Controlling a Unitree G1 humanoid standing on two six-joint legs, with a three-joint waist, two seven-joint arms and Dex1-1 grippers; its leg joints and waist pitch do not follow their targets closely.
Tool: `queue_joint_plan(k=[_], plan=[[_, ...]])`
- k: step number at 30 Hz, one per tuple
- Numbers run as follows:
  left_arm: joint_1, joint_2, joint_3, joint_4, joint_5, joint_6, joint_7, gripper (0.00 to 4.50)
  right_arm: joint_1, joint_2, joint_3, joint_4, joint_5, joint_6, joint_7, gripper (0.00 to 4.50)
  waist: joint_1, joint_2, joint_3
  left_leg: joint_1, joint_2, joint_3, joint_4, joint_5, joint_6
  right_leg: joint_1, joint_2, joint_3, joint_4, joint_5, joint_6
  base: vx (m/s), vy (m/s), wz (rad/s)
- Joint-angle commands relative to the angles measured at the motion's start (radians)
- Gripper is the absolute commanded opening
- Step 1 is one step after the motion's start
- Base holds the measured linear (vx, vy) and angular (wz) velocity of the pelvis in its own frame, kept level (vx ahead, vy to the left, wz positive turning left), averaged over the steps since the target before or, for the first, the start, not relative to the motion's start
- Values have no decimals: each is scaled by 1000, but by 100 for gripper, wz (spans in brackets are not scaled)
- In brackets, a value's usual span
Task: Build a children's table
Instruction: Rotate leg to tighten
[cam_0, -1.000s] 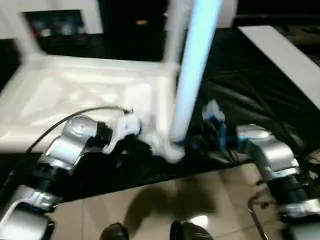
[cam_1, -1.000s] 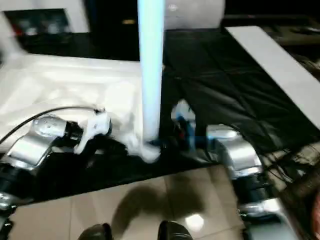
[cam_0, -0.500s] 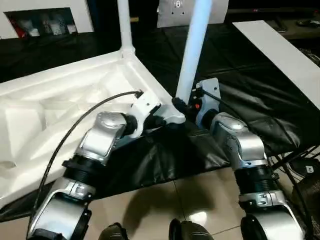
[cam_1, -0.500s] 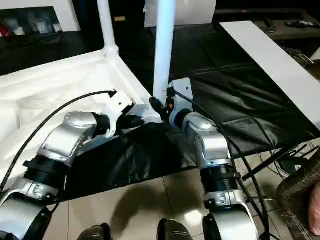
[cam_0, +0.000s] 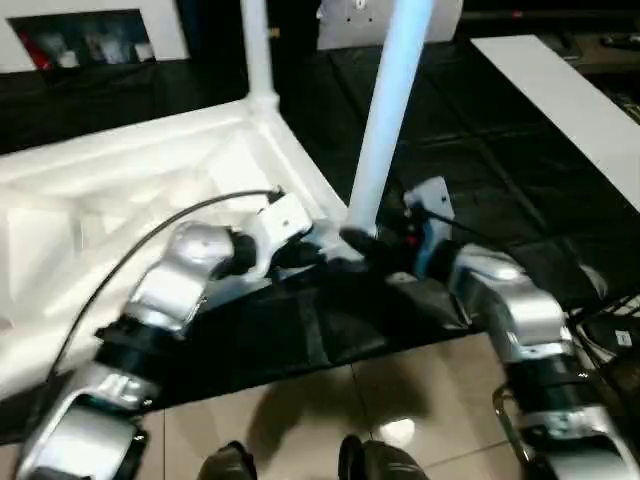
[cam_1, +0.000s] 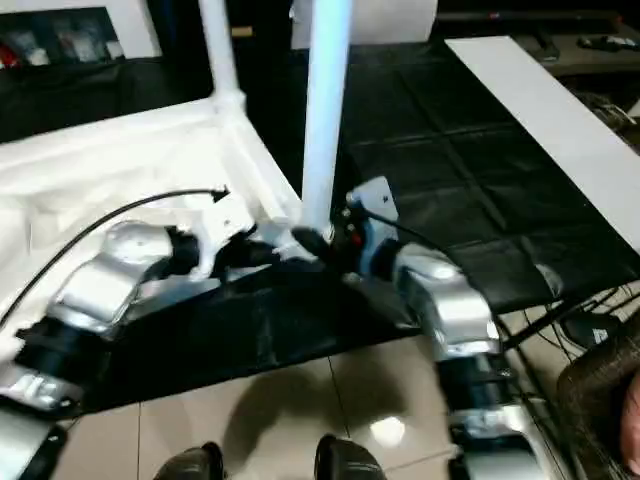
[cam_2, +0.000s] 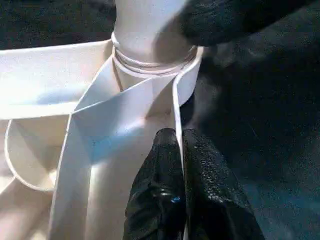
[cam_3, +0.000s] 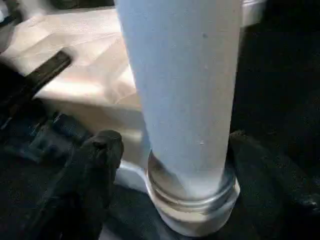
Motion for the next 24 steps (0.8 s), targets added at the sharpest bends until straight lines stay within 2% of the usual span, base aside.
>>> queue_joint_plan(k=[1, 4, 6, 9, 11, 13, 17, 24], plan=[[28, 27, -57, -14, -11, -75, -123, 0, 12, -40, 23, -26, 23, -14, 124, 403, 6, 12, -66, 6, 24, -1, -44, -105, 106, 76, -75, 60, -58, -4, -253, 0, 0, 0], [40, 65, -77, -19, -28, -111, -191, 0, 12, -92, 35, -35, 43, -30, 235, 439, 14, 13, -65, 12, 27, 1, -46, -133, 96, 70, -76, 60, -61, -61, -255, 0, 0, 0], [48, 87, -89, -23, -41, -140, -244, 0, 9, -127, 49, -38, 61, -35, 316, 445, 21, 16, -65, 13, 31, 0, -46, -135, 88, 69, -76, 59, -60, -74, -257, 0, 0, 0], [61, 127, -112, -32, -63, -194, -355, 0, -3, -203, 97, -33, 78, -53, 484, 448, 29, 14, -69, 14, 33, 1, -44, -122, 91, 72, -74, 58, -54, -47, -266, 0, 0, 0], [63, 141, -128, -32, -70, -225, -408, 0, -12, -240, 134, -24, 73, -84, 577, 448, 33, 10, -70, 12, 31, 4, -41, -110, 105, 71, -74, 58, -51, -19, -273, 0, 0, 0], [64, 148, -142, -37, -73, -233, -439, 0, -16, -256, 157, -19, 66, -120, 638, 448, 37, 9, -69, 10, 31, 4, -40, -120, 108, 71, -79, 59, -52, -55, -269, 0, 0, 0], [64, 154, -162, -41, -72, -255, -471, 0, -22, -260, 184, -7, 59, -145, 701, 448, 40, 8, -68, 10, 33, 3, -41, -130, 100, 68, -78, 59, -56, -100, -263, 0, 0, 0], [57, 152, -182, -39, -64, -293, -496, 0, -41, -237, 217, 23, 72, -166, 758, 379, 48, 4, -67, 12, 32, 3, -40, -147, 84, 65, -79, 60, -60, -167, -243, 0, 0, 0]])
